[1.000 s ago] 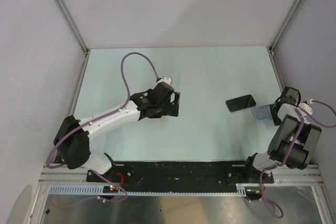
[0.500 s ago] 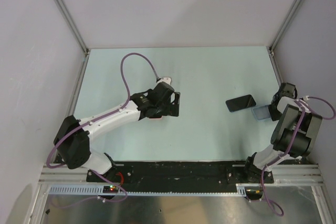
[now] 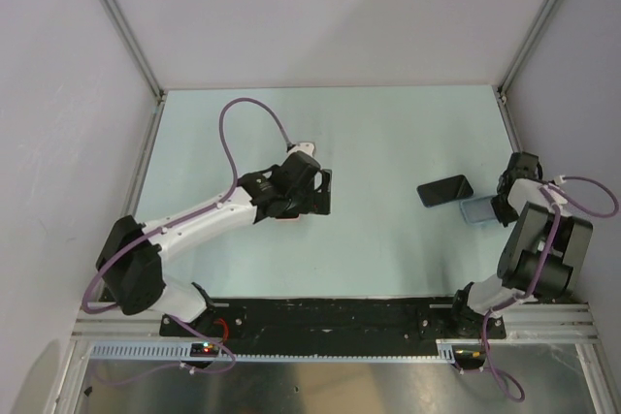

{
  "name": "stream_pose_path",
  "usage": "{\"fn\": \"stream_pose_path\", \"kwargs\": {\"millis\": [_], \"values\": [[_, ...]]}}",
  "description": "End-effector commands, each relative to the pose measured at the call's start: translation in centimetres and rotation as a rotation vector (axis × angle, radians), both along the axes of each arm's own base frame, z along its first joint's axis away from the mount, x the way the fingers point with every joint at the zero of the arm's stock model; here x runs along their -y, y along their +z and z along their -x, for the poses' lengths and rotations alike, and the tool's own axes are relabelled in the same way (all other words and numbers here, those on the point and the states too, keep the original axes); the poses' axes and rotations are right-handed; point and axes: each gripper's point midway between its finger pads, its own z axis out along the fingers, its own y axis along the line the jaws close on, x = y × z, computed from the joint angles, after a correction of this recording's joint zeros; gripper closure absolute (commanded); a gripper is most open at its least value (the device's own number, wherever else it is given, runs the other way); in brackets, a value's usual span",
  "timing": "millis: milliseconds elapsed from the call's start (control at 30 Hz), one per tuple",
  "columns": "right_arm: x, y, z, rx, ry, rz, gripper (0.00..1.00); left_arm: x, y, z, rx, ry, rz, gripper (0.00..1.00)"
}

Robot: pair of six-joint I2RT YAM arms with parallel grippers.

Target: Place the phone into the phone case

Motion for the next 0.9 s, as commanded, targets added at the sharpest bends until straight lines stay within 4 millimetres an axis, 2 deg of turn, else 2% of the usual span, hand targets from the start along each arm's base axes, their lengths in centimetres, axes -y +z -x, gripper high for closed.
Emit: {"fn": "stream_pose_path", "kwargs": {"millis": [0,100,167,300,400,500,633,767,867], "values": [[-1.1,3.2,1.6,-0.016,0.056,0.087,1.0,-0.2,1.4,0.2,0.034,0.015,0.042,0.01],[-2.2,5.1,1.6,0.031,0.138,0.112,1.0,-0.4,1.4,0.2,0.039,0.021,0.043,0.01],[-3.8,6.4,0.8,0.078,0.242,0.117,1.0,-0.6,1.6,0.3,0.046,0.028,0.047,0.01],[-10.1,9.0,-2.7,0.206,0.573,0.1,1.0,-0.8,2.1,0.3,0.059,0.039,0.057,0.0],[-16.7,10.1,-4.7,0.259,0.837,0.082,1.0,-1.2,2.1,0.3,0.063,0.053,0.054,0.0],[-23.9,9.8,-5.7,0.264,1.109,0.066,1.0,-1.6,1.8,0.4,0.062,0.068,0.049,0.0],[-31.3,8.4,-5.9,0.228,1.379,0.056,1.0,-2.2,1.0,0.5,0.052,0.095,0.039,0.0],[-36.4,6.6,-5.4,0.173,1.595,0.069,1.0,-2.8,-0.1,0.7,0.034,0.122,0.027,0.0],[-38.4,5.5,-4.7,0.149,1.703,0.076,1.0,-3.1,-0.7,0.8,0.023,0.14,0.023,0.0]]}}
